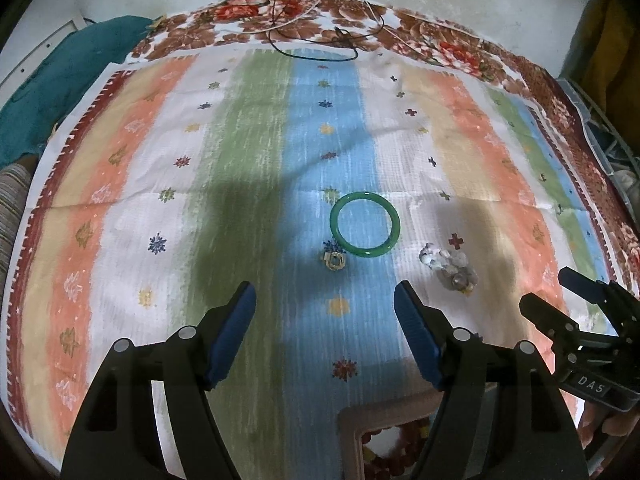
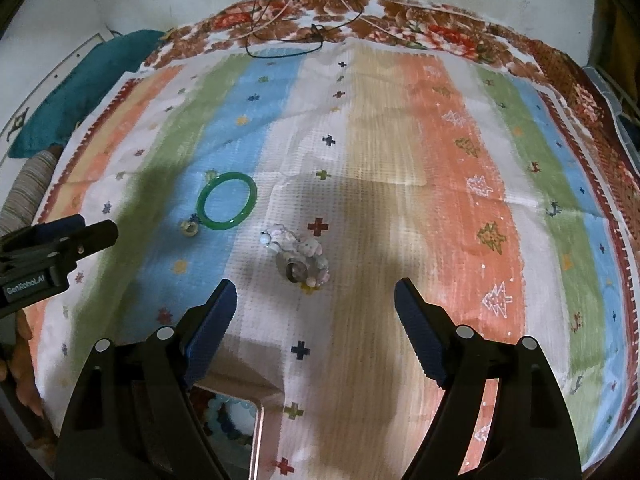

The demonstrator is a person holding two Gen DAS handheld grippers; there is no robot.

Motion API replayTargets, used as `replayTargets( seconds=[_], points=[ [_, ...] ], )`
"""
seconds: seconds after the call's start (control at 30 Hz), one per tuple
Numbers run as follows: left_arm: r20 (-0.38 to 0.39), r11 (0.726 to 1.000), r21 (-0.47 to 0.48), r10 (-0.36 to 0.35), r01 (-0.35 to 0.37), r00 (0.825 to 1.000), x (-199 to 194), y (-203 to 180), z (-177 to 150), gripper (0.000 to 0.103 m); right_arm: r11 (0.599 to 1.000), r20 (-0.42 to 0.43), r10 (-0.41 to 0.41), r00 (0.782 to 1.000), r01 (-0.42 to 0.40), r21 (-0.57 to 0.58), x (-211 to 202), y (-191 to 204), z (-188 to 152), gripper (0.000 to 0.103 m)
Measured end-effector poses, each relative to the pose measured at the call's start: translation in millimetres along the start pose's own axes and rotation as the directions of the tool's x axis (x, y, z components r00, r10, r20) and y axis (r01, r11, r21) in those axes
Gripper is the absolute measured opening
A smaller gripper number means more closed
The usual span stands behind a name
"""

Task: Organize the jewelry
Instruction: 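Move both tools toward the green bangle and clear crystal bracelet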

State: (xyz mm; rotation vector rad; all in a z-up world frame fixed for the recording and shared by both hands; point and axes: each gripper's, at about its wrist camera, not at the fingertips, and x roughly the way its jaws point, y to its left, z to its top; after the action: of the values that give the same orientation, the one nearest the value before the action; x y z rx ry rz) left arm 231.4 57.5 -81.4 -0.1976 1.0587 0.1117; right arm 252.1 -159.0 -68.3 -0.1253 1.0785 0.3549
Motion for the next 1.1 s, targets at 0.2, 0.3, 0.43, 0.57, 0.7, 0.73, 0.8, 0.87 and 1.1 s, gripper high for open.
replayTargets(
  seconds=[0.2,0.3,0.43,0.57,0.7,0.73,0.8,0.87,1.1],
  points=[
    [-0.016,1.000,-0.007,-0.002,0.002,1.000,12,1,5,0.072,1.000,-0.002,-0.015,1.000,0.015,0.022,11,-6,5,0.081],
    [-0.023,1.000,-0.010,-0.003,0.003,1.000,18,3,7,0.072,1.000,-0.024,-0.024,0.999,0.025,0.019,20,-8,7,0.081],
    [-0.032,1.000,-0.010,-0.008,0.008,0.999,25,3,11,0.072,0.998,-0.035,-0.051,0.998,0.052,0.029,28,-13,9,0.081],
    [-0.034,1.000,-0.017,-0.013,0.012,0.999,31,5,14,0.073,0.998,-0.056,-0.055,0.997,0.057,0.035,38,-17,12,0.081],
    [-0.046,1.000,-0.005,-0.008,0.008,0.999,43,4,17,0.073,0.998,-0.076,-0.059,0.995,0.061,0.032,50,-19,16,0.081],
    [-0.049,1.000,-0.001,-0.008,0.008,0.999,46,4,18,0.073,0.998,-0.083,-0.055,0.995,0.058,0.032,54,-20,17,0.081],
    [-0.057,1.000,0.002,-0.011,0.011,0.998,52,3,20,0.073,0.998,-0.092,-0.048,0.995,0.051,0.030,58,-20,18,0.081],
    [-0.063,1.000,0.003,-0.013,0.013,0.998,57,2,23,0.073,0.998,-0.102,-0.050,0.993,0.052,0.025,63,-20,19,0.081],
    [-0.088,0.999,0.036,0.006,-0.003,0.996,76,-3,28,0.073,0.997,-0.145,-0.066,0.987,0.072,0.035,82,-24,22,0.081]
  ],
)
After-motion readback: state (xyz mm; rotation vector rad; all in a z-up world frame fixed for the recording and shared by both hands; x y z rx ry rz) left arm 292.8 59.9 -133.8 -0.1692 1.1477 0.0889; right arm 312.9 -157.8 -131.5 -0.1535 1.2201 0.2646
